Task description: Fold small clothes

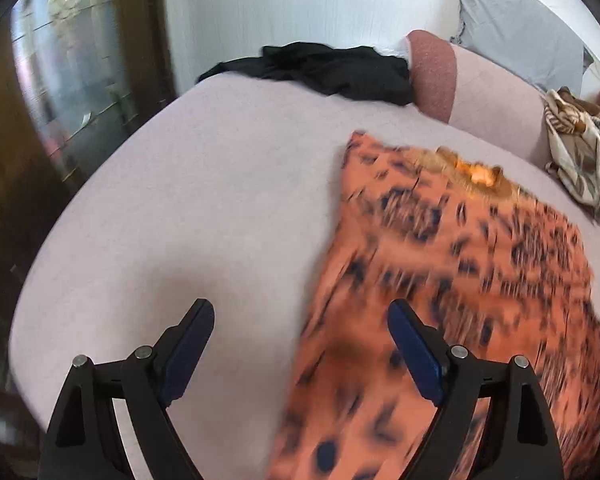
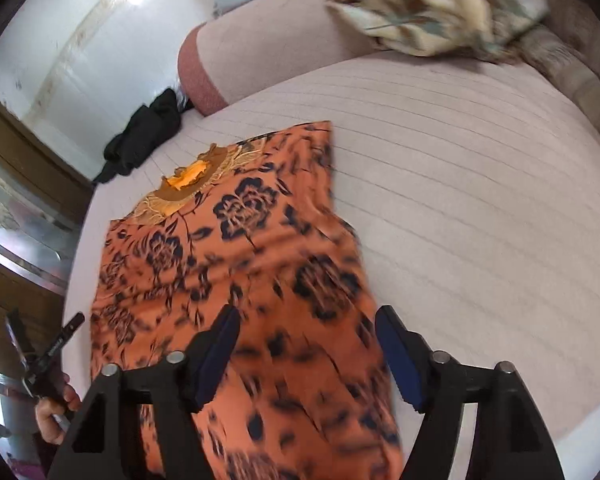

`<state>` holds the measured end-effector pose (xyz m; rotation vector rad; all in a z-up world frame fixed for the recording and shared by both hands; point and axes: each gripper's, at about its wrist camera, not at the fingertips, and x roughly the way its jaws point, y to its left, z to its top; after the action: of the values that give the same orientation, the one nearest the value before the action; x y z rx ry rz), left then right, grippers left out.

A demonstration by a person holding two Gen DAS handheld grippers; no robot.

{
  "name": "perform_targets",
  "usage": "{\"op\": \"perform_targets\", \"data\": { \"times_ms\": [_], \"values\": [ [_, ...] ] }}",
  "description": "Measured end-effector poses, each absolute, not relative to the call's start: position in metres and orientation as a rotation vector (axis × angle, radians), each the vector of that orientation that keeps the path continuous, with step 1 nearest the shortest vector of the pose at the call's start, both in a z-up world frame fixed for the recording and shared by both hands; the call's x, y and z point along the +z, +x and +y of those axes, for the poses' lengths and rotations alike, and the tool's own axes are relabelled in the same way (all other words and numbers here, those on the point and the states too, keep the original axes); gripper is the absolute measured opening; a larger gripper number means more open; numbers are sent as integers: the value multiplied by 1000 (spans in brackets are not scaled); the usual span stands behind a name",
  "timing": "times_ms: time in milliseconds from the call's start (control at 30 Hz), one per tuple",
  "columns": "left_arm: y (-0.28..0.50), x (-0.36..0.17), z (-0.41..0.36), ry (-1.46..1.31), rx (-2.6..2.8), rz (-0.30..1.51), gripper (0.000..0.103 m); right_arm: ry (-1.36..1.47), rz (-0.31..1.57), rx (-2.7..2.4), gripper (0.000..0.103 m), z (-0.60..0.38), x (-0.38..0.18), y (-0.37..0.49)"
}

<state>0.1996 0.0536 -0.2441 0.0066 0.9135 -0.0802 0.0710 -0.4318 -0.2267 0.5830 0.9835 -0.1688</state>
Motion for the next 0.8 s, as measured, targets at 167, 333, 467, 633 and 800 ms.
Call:
{"op": "perform_targets", "data": {
  "times_ms": [167,333,467,633,800],
  "values": [
    [142,-251,84,-102,-90,986,89,620,1018,-178,74,-432,-238,17],
    [110,-254,107,-169,-36,1070,89,667,1098,-191,74,-426,-268,-18],
    [93,-256,124,-183,18,1104,89,704,1135,-162,74,-411,-290,-34],
    [79,-270,131,-252,-28,1163,76,680,1186,-150,72,-394,-303,-44],
    [66,-295,126,-244,-73,1254,49,673,1218,-156,68,-382,-314,-43]
  ]
}}
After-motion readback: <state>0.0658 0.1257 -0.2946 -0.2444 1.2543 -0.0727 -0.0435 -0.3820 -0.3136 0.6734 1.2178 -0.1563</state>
